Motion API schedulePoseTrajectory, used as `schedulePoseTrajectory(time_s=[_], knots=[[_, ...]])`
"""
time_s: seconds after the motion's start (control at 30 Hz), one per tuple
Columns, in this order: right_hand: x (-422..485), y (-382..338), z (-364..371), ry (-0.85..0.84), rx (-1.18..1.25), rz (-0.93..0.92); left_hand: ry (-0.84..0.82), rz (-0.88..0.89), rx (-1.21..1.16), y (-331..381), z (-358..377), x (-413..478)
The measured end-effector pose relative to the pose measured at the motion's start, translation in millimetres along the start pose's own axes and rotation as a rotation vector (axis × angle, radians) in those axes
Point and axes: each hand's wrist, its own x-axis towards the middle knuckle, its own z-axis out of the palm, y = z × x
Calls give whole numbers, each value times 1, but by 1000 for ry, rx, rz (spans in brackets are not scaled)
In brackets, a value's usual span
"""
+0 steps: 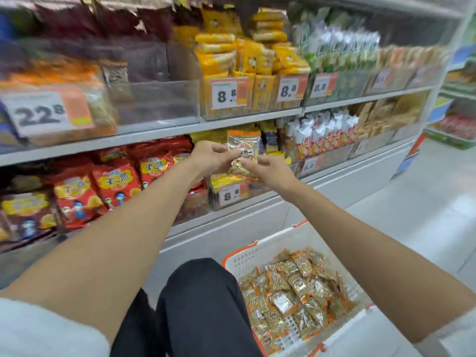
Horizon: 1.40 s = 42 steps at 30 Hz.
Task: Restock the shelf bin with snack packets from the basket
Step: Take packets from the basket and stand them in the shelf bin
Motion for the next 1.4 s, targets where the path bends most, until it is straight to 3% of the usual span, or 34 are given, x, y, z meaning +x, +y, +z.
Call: schedulePoseTrajectory(time_s=[0.17,0.37,0.63,0.83,1.07,1.23,1.4], knots=[[19,-69,24,30,-74,-99,207,208,166,44,-54,-1],[58,-131,50,3,-163,-227,167,246,185,105,-109,-4],[148,-186,102,-13,-214,-269,269,243,265,139,-203,47],[244,-201,144,-126,-273,-255,386,223,391,142,-282,107],[335,-193,198,-299,-716,-129,438,263,981,111,-338,171],[365,-172,224,-426,-602,-13,405,155,1210,94,-358,194],[366,-160,229,-401,-600,-81,450,155,1237,87,-356,195]])
